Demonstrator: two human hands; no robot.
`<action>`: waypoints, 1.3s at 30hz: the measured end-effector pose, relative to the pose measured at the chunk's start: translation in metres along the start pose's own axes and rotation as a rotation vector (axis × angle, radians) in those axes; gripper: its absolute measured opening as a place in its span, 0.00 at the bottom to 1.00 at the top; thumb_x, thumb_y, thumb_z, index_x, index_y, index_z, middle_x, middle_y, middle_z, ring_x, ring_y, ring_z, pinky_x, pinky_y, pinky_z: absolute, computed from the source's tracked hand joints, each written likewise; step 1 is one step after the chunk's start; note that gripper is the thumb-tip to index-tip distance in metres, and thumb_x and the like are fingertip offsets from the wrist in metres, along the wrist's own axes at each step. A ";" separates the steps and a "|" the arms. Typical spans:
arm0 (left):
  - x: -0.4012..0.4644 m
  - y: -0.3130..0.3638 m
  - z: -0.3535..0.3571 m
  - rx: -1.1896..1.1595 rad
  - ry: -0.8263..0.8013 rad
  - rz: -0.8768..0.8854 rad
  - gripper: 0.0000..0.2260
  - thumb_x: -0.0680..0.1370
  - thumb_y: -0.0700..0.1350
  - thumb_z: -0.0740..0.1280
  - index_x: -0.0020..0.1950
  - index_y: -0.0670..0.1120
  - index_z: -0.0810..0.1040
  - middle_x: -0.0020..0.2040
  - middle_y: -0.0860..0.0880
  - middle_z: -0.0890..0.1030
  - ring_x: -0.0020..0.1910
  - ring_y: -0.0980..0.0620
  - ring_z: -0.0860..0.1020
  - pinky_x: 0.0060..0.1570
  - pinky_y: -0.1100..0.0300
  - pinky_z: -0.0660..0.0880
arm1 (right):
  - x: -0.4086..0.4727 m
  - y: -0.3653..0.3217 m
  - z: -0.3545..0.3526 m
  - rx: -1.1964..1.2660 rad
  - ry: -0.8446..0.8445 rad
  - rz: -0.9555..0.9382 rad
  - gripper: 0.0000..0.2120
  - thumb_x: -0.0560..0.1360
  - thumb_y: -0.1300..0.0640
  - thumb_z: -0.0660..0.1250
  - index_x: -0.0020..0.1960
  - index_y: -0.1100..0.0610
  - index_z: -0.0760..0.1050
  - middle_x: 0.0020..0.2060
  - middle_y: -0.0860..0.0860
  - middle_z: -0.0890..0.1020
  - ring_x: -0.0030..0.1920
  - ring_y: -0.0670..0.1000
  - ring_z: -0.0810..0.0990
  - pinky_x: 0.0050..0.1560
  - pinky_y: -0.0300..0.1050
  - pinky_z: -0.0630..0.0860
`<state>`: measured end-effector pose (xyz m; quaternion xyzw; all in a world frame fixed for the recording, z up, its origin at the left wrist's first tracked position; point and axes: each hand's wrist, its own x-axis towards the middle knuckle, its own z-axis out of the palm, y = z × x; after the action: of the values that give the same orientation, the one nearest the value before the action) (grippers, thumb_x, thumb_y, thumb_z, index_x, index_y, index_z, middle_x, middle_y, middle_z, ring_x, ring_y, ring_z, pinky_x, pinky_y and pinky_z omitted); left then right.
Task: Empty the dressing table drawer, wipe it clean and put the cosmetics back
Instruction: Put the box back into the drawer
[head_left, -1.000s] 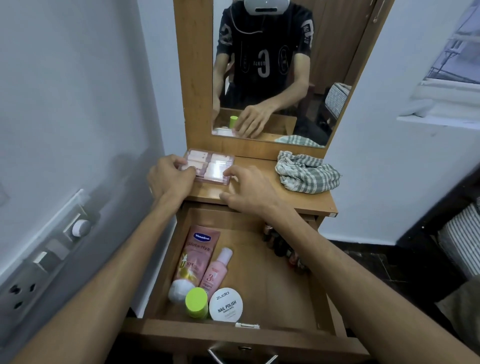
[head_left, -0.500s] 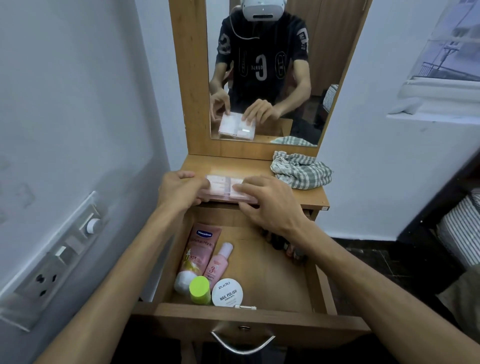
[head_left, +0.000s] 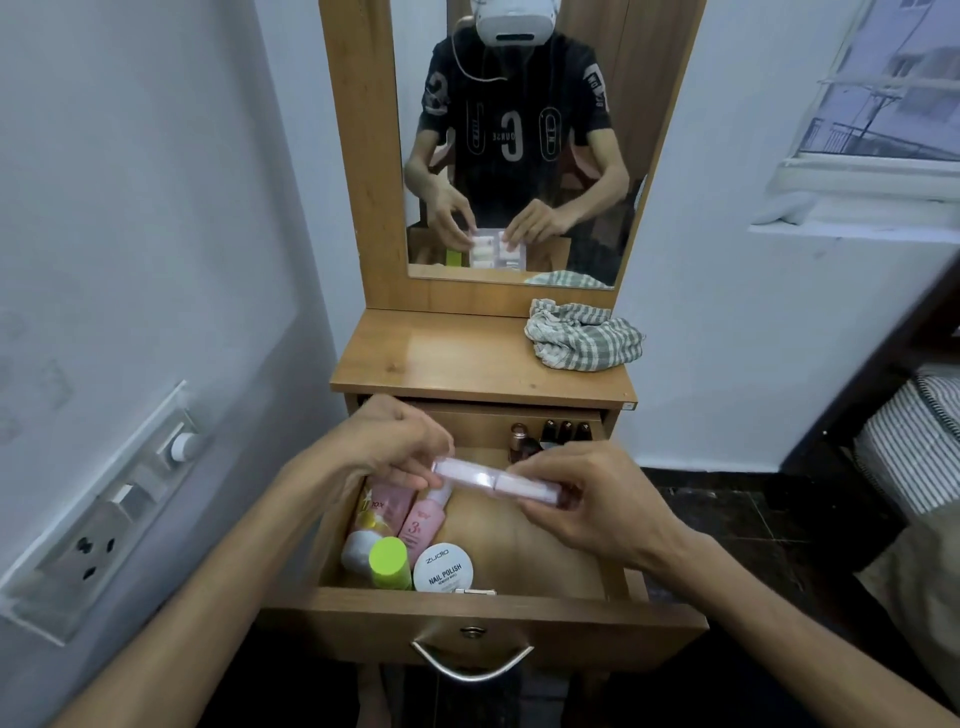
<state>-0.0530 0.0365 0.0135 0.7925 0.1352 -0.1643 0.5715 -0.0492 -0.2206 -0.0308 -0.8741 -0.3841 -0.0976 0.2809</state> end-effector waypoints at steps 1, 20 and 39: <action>0.004 -0.004 0.004 0.026 -0.013 -0.026 0.05 0.76 0.34 0.71 0.49 0.38 0.86 0.41 0.39 0.86 0.34 0.47 0.86 0.32 0.60 0.83 | -0.004 0.000 0.003 -0.013 -0.023 0.007 0.14 0.76 0.48 0.72 0.59 0.50 0.87 0.49 0.43 0.88 0.44 0.44 0.85 0.43 0.44 0.81; 0.051 -0.038 0.029 0.494 -0.015 0.069 0.10 0.71 0.34 0.68 0.42 0.48 0.84 0.40 0.46 0.87 0.37 0.51 0.84 0.44 0.54 0.83 | -0.018 0.022 0.019 -0.213 -0.338 0.096 0.20 0.74 0.52 0.74 0.66 0.46 0.81 0.66 0.43 0.82 0.65 0.46 0.79 0.67 0.45 0.76; 0.074 -0.039 0.018 0.952 -0.042 0.242 0.15 0.68 0.40 0.66 0.49 0.52 0.86 0.42 0.59 0.83 0.49 0.54 0.82 0.53 0.55 0.80 | -0.005 0.024 0.039 -0.145 -0.416 0.090 0.20 0.72 0.56 0.76 0.63 0.49 0.80 0.64 0.46 0.81 0.61 0.51 0.80 0.59 0.53 0.80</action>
<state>-0.0032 0.0337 -0.0556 0.9723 -0.0596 -0.1564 0.1634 -0.0371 -0.2147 -0.0753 -0.9096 -0.3863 0.0699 0.1360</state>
